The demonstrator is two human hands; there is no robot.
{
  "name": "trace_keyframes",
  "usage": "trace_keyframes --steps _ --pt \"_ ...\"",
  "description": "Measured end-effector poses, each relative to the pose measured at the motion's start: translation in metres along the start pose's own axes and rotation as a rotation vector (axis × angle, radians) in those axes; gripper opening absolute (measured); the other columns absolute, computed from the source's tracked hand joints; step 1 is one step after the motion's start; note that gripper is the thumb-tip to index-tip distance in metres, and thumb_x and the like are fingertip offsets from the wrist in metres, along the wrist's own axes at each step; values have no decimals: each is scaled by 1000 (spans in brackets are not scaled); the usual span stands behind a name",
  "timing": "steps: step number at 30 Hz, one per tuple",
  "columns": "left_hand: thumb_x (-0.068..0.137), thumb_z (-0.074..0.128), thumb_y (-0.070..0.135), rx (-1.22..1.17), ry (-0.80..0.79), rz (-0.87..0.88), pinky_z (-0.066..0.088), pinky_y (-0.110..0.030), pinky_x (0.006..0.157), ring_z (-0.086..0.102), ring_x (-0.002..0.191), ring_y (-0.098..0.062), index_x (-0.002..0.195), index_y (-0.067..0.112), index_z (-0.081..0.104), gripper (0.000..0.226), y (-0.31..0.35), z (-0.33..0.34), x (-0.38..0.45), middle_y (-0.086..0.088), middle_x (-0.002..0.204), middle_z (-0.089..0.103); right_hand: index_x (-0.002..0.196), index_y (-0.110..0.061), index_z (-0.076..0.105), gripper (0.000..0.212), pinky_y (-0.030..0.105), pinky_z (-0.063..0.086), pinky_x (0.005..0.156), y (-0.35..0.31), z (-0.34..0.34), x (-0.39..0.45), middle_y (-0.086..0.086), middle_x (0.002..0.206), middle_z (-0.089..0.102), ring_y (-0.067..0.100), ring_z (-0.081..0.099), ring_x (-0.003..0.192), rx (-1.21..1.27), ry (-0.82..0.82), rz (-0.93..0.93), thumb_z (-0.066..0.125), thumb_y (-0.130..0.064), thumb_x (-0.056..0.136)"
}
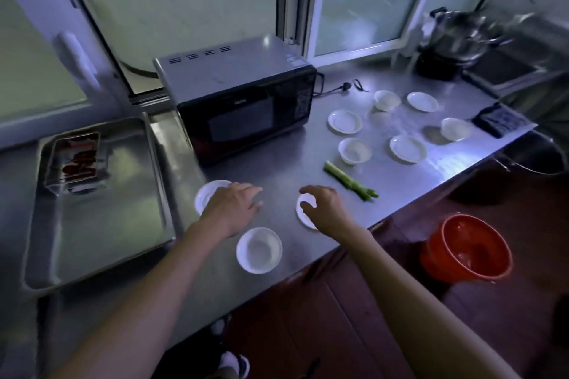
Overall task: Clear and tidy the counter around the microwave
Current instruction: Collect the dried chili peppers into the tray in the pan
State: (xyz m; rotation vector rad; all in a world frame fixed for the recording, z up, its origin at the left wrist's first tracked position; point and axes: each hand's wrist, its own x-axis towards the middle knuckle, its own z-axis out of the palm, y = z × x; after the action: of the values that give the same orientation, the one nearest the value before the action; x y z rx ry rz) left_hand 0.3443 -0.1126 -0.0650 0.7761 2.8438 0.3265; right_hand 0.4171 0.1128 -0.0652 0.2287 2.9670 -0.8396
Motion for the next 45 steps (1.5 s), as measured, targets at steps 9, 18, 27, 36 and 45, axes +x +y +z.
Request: trace_keyframes --steps 9,18,27,36,45 --pt "100 45 43 69 -60 147 35 -37 103 47 128 -20 138 28 51 42 97 12 14 4 141 54 129 -24 62 35 37 45 95 80 -48 -58 -1 125 66 22 57 113 21 72 136 61 -30 95" --pt "99 46 40 6 -115 276 37 -34 104 48 129 -20 136 28 54 40 172 43 69 5 144 53 124 -24 66 33 40 49 93 147 -68 -71 -3 112 71 20 60 109 60 140 296 61 -28 91" --pt "98 51 41 -95 -154 303 41 -38 101 53 126 -24 136 26 56 42 221 62 196 -1 139 57 128 -25 63 35 38 47 98 210 -111 3 -2 125 67 20 60 115 -23 92 357 60 -28 93" --pt "96 51 35 -150 -139 256 43 -35 99 54 123 -26 130 26 60 36 217 45 308 2 140 57 132 -26 61 37 38 45 101 241 -156 95 -1 135 62 21 58 117 -47 83 374 60 -31 96" --pt "98 49 41 -115 -103 140 40 -40 102 51 126 -25 139 25 52 44 200 31 381 1 141 55 131 -24 62 34 35 41 99 246 -171 212 -2 133 63 22 53 125 -28 63 224 58 -30 98"
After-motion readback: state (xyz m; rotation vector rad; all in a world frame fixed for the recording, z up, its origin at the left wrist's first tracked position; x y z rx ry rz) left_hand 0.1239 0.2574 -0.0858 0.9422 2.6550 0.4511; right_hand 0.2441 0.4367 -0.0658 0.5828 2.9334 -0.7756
